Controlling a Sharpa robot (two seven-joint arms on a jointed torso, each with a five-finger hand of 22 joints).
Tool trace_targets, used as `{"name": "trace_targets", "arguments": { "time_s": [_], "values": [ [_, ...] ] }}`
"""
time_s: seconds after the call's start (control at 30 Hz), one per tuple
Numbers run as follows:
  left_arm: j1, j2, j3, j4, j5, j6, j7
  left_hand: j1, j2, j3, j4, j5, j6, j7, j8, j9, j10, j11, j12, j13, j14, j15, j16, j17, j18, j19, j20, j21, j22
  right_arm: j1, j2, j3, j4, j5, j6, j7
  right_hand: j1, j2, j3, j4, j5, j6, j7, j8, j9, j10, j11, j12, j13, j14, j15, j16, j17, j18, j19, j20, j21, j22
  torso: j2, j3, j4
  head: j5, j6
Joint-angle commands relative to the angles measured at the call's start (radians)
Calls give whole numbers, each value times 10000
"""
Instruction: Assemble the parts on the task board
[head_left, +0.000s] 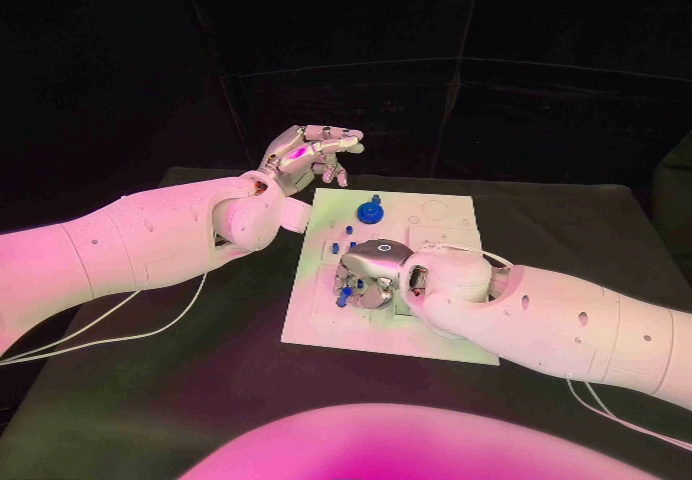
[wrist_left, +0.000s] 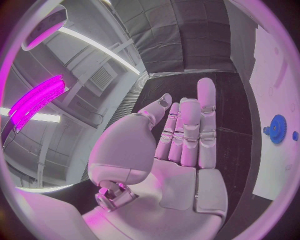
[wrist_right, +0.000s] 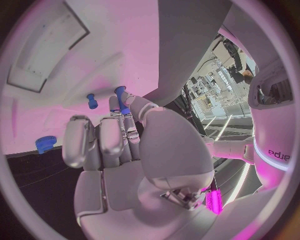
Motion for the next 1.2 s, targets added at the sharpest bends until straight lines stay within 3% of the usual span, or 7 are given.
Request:
{"name": "trace_targets", "arguments": {
  "time_s": [0.03,0.23,0.5,0.73,0.9,1.03,1.2],
  "values": [
    [16,9,6,3,25,125,21,102,25,-23,-13,41,-31,68,35,-9,-92,3,68,-3,-78,16,-57,-11,63,-44,1,-69,-10,11,52,-19,-6,-537,126,-272,-75,-34,11,21,54,12,25,-2,0,6,46,-81,-3,196,49,-37,-18,-73,-36,26,-30,128,5,-3,8,4,2],
    [17,14,6,4,25,132,20,102,25,-23,-13,41,-31,68,35,-9,-92,3,68,-3,-78,16,-57,-11,63,-44,1,-69,-10,9,127,-129,15,-723,179,-357,-206,-152,-44,50,86,-110,47,-90,-35,-90,74,-178,-17,179,72,-57,-64,-60,-84,43,-68,85,1,-1,-4,0,2],
    [17,3,6,6,25,125,16,102,25,-23,-13,41,-31,68,35,-9,-92,3,68,-3,-78,16,-57,-11,63,-44,1,-69,-10,9,142,-168,30,-738,-171,-313,-805,-734,-513,285,312,-964,187,-547,-226,-1161,332,-682,-122,30,287,-372,-545,70,-497,213,-514,-426,-6,-1,0,-13,2],
    [18,-2,6,11,25,133,14,102,25,-23,-13,41,-31,68,35,-9,-92,3,68,-3,-78,16,-57,-11,63,-44,1,-69,-10,8,90,-175,130,-647,-955,-172,-749,-771,-1138,325,247,-1571,212,-534,-226,-1968,405,-547,-80,-56,342,-598,-878,218,-903,297,-1048,-1012,-4,7,0,-18,2],
    [18,-12,6,3,25,138,12,102,25,-23,-13,41,-31,68,35,-9,-92,3,68,-3,-78,16,-57,-11,63,-44,1,-69,-10,-7,-151,-175,405,-461,-1874,68,-688,-762,-1611,343,363,-2032,164,-536,-232,-2457,441,-335,-68,-153,370,-815,-1188,289,-1099,321,-1352,-1341,-4,15,-15,-39,2],
    [17,-37,5,-5,25,136,4,102,25,-23,-13,41,-31,68,35,-9,-92,3,68,-3,-78,16,-57,-11,63,-44,1,-69,-10,-9,-667,-164,892,-173,-2738,301,-644,-758,-1967,365,468,-2243,121,-524,-221,-2711,458,-111,-51,-200,381,-956,-1391,335,-1216,333,-1551,-1559,-24,8,-34,-76,36],
    [17,-65,5,-2,25,137,-5,102,25,-23,-13,41,-31,68,35,-9,-92,3,68,-3,-78,16,-57,-11,63,-44,1,-69,-10,105,-1527,-82,1553,396,-3213,357,-606,-732,-2265,400,547,-2327,93,-503,-206,-2780,436,155,-27,-252,367,-1155,-1657,376,-1308,326,-1729,-1753,-48,-11,-41,-201,118]
  ]
}}
